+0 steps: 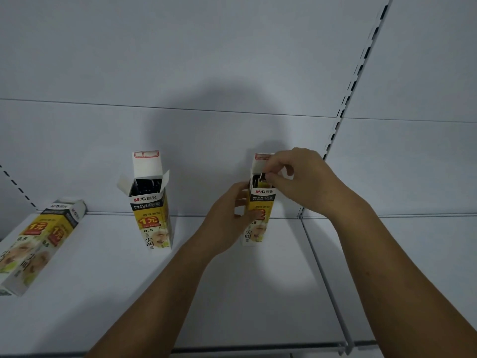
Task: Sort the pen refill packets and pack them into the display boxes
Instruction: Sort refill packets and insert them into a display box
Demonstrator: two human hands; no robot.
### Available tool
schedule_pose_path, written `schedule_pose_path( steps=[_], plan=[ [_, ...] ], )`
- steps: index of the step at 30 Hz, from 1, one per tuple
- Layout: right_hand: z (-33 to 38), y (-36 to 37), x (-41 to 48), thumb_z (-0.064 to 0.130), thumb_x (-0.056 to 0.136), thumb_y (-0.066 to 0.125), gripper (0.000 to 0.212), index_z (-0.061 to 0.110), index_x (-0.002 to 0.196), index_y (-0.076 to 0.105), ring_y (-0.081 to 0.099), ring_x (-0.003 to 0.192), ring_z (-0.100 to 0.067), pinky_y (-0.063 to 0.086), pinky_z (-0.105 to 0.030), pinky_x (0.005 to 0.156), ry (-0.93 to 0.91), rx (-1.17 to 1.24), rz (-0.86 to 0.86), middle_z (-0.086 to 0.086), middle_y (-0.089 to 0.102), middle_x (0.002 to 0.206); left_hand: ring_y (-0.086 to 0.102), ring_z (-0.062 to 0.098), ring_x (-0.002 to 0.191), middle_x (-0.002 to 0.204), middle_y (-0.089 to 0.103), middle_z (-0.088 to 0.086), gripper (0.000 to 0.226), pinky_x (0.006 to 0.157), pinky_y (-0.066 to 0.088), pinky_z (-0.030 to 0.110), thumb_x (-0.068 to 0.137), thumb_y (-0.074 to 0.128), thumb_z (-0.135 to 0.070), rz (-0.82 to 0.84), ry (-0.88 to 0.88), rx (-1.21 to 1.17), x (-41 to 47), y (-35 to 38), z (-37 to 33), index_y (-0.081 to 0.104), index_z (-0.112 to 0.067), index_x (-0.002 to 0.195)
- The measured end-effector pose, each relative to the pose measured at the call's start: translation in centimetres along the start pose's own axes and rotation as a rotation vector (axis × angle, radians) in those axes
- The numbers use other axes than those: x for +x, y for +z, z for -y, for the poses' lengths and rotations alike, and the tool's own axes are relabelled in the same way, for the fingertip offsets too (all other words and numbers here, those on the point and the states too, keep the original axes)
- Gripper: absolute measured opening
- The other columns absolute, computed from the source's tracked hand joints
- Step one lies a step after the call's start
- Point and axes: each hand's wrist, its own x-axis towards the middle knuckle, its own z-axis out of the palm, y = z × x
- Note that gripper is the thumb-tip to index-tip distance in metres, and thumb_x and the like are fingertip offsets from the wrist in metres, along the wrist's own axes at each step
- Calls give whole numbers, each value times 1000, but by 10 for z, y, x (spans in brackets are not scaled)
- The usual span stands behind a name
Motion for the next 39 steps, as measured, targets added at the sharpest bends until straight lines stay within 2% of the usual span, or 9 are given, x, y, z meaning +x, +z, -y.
schedule_pose_path(
  steps=[7,10,13,16,20,22,28,33,39],
  plan=[
    [2,7,-1,19,104,58,19,28,104,74,57,84,9,38,-4,73,33,-76,65,18,65,89,60,-2,121,130,65,-17,53,89,58,24,95,74,-18,9,5,-10,0,-1,2,51,-34,140],
    [4,10,-2,25,108,50,24,21,105,74,60,85,-10,45,-30,90,42,-166,152,10,66,87,60,-2,121,130,65,-17,52,87,58,23,95,74,-18,11,6,-25,0,-1,2,50,-35,139],
    [3,15,-5,29,111,43,32,20,104,73,56,78,-9,45,-41,94,37,-158,197,19,58,78,59,0,122,131,64,-16,53,88,58,24,95,74,-18,6,-11,-48,0,1,2,50,-36,139],
    [-7,17,-10,29,110,44,28,25,102,71,57,82,-8,46,-40,92,7,-39,68,23,59,83,59,-2,122,132,62,-19,55,89,59,25,95,75,-19,-22,-16,-42,-1,4,1,49,-38,139],
    [-13,20,-25,19,103,59,15,22,113,71,58,89,-3,40,-8,80,-79,127,-226,12,61,100,54,-6,124,138,56,-18,60,85,56,16,94,76,-24,-101,-29,-22,-10,8,0,44,-38,142],
    [-16,22,-34,16,102,61,14,20,113,68,58,93,0,40,-4,78,-75,179,-314,9,61,104,52,-3,126,141,52,-17,65,89,53,16,94,75,-31,-161,-32,31,-20,9,0,41,-33,149],
    [-32,27,-67,21,102,60,9,28,106,62,60,95,0,44,-8,78,70,316,-318,15,64,103,56,-1,118,131,58,-18,46,93,48,15,98,67,-40,-335,63,224,-58,8,-12,53,-30,140],
    [-36,26,-113,31,102,61,14,30,115,65,61,100,-1,39,-2,79,170,245,-173,13,65,108,60,4,112,120,63,-18,32,97,52,30,101,60,-48,-196,169,378,-73,17,-28,61,-30,128],
    [-26,3,-199,46,101,57,27,35,126,59,57,106,-6,48,-33,97,311,32,-108,13,61,114,59,14,114,128,63,-11,46,100,50,44,99,54,-58,6,356,565,-88,67,-42,57,-30,136]
  ],
)
